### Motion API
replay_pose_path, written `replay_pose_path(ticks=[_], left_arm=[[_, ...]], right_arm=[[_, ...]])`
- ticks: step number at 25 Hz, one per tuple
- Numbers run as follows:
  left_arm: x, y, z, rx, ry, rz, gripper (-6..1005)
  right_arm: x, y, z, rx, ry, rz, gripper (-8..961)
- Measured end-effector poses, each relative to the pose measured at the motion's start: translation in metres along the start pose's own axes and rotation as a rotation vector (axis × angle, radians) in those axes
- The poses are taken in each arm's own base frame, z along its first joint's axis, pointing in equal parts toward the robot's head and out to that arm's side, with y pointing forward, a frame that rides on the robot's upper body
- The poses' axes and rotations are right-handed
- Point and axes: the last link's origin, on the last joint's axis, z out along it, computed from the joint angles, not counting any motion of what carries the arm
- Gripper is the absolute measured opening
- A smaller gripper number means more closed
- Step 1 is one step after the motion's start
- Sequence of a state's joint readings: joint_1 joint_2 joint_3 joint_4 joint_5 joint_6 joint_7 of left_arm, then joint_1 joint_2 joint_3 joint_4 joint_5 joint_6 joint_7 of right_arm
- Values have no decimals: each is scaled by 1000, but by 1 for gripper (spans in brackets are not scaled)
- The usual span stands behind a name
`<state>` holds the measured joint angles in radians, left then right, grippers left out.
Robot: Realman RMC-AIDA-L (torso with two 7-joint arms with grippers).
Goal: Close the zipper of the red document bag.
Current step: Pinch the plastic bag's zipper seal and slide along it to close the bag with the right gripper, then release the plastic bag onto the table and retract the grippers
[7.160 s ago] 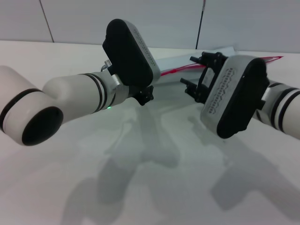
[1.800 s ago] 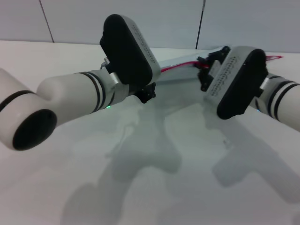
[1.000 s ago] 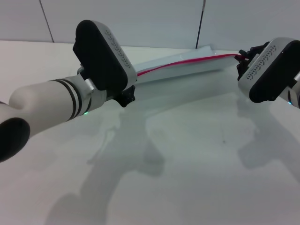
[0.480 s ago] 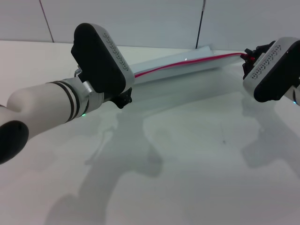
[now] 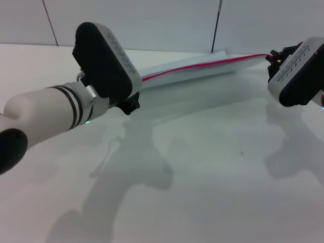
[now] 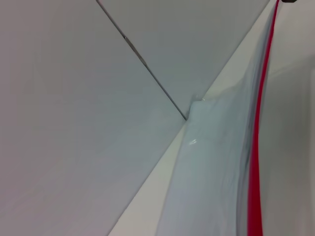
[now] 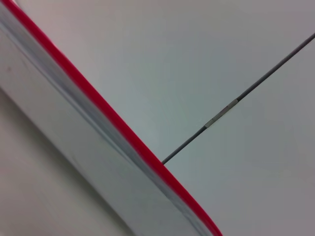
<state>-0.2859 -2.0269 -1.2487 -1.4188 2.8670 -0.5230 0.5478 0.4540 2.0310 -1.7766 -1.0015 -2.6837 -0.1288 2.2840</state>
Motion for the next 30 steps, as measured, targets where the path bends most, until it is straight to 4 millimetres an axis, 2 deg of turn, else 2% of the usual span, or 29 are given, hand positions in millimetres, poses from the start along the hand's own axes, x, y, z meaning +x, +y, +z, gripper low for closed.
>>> replay_pose_path(ticks=[20,30], left_arm=[[0,-3,1,7,-1,-4,185],[6,-13,2,26,15,-48,189]], right_arm=[[0,-2,-1,21,-10,-47,195],[2,-5,-6,63,-29,-24,234]])
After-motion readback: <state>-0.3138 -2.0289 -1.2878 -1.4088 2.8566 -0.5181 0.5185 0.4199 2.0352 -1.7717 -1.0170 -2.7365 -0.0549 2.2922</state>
